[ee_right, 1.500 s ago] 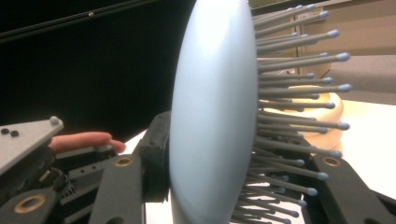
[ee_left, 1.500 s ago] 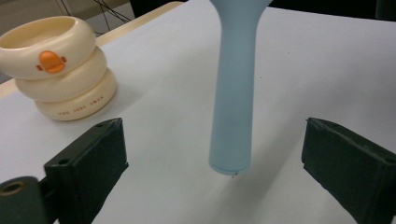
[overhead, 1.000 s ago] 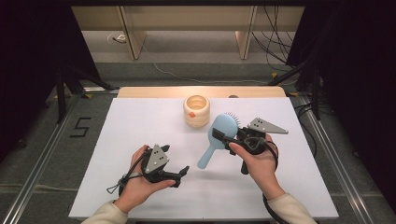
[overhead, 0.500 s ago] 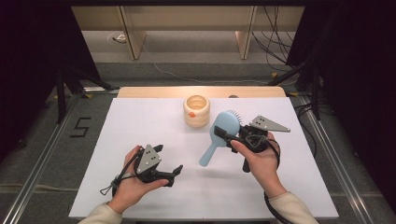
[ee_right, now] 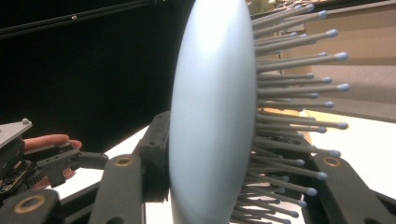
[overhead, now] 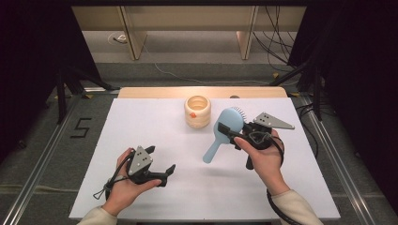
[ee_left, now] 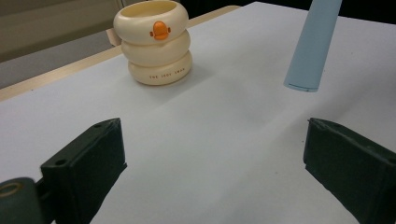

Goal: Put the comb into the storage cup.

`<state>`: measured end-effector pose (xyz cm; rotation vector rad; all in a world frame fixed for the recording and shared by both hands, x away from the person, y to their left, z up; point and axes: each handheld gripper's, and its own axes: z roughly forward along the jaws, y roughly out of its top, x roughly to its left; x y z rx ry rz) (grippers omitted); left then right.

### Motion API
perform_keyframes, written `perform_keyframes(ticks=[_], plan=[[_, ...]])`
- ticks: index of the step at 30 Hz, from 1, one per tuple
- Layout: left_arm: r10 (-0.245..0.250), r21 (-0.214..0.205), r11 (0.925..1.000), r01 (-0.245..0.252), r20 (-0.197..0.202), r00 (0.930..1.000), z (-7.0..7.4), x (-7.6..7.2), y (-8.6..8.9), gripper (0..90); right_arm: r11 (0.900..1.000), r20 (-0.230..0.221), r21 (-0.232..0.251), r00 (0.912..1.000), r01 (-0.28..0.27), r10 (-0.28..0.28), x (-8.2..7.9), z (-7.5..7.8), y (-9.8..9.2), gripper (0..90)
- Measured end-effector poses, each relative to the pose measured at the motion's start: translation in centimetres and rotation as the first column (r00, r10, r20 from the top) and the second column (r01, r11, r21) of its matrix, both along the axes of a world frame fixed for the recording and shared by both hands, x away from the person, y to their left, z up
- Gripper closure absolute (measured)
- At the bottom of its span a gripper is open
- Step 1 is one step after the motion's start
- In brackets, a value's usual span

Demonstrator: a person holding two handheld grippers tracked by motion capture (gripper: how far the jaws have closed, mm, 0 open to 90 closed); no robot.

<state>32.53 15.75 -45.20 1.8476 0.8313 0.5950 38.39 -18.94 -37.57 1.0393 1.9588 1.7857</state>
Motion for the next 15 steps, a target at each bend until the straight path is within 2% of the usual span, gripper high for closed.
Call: perform_keyframes(ticks=[15], plan=[[0.018,-0.009,0.9998,-0.018,0.002,0.9998,-0.2,0.2,0.4,5.2,0.9998,0.019,-0.008,0.9997,0.016,-0.015,1.2,1.1,-0.2,50.5]])
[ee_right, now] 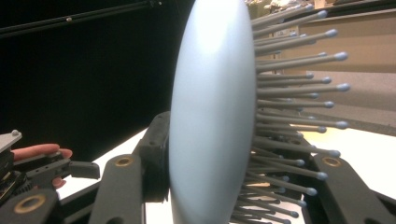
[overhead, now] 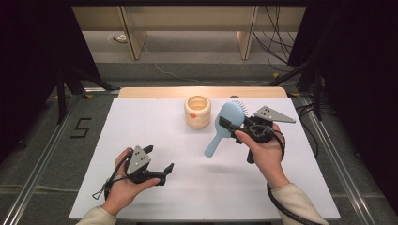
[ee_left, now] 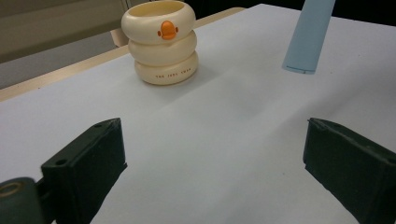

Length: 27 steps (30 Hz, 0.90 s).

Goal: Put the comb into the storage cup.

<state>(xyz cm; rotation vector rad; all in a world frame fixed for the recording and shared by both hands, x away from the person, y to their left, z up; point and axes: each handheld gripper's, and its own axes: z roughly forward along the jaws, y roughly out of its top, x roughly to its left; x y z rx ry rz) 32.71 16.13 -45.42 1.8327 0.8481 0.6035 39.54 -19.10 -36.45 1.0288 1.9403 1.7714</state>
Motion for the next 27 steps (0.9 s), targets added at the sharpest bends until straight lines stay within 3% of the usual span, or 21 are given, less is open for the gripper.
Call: perform_keyframes(ticks=[27], plan=[[0.01,0.001,0.9999,-0.01,0.011,0.9999,-0.1,0.4,0.6,5.3,0.9996,0.042,-0.014,0.9988,0.025,-0.025,2.7,3.0,0.3,50.5]])
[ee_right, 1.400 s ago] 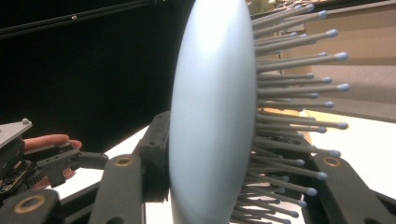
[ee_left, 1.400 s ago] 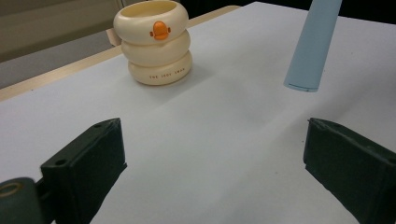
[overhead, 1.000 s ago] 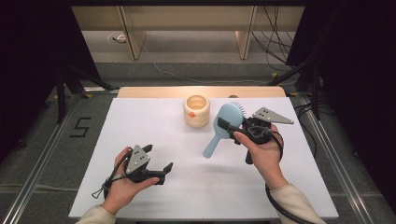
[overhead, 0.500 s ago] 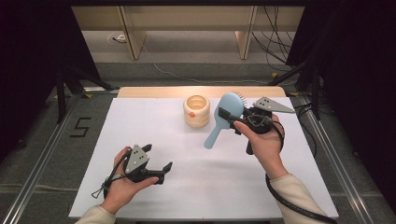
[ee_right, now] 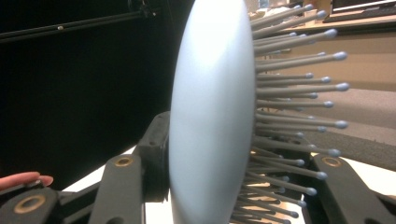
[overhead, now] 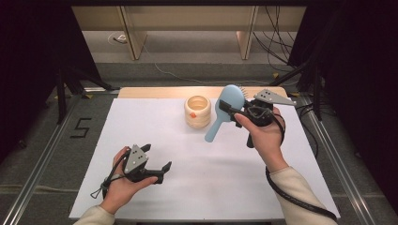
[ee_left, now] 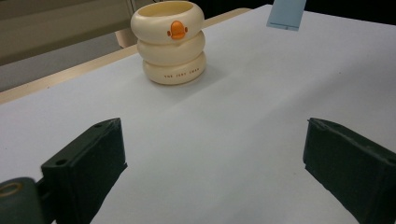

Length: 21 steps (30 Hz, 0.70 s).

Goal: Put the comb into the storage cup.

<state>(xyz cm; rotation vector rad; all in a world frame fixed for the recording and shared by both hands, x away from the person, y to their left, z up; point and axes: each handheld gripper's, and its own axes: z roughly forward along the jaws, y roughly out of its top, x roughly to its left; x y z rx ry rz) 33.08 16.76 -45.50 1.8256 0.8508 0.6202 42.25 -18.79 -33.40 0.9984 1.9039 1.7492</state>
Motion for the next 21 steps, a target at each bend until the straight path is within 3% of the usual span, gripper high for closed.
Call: perform_keyframes(ticks=[21], plan=[[-0.001,-0.004,1.0,0.001,-0.01,0.9999,-0.1,0.0,0.0,5.4,0.9995,0.021,0.006,0.9993,0.032,-0.032,2.4,1.5,0.3,50.5]])
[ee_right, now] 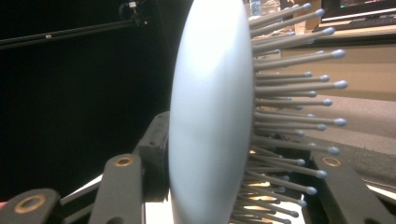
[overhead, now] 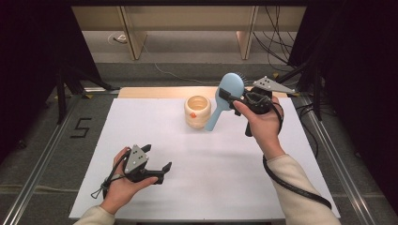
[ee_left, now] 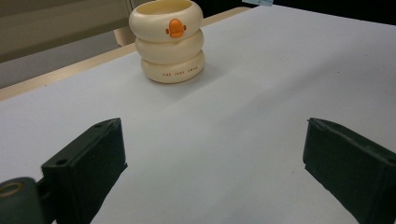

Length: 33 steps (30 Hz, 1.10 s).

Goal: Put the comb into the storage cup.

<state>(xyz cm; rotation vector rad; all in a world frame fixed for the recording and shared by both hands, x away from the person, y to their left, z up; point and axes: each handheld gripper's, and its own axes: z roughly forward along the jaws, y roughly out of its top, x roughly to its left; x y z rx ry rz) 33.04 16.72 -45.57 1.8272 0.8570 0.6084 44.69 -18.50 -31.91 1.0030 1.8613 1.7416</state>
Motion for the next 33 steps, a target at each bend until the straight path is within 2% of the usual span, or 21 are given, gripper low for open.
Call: perform_keyframes(ticks=[33], plan=[[0.004,-0.008,1.0,-0.004,0.0,1.0,0.0,0.1,0.1,5.7,0.9992,0.014,0.012,0.9992,0.038,-0.038,3.5,1.5,1.5,50.5]])
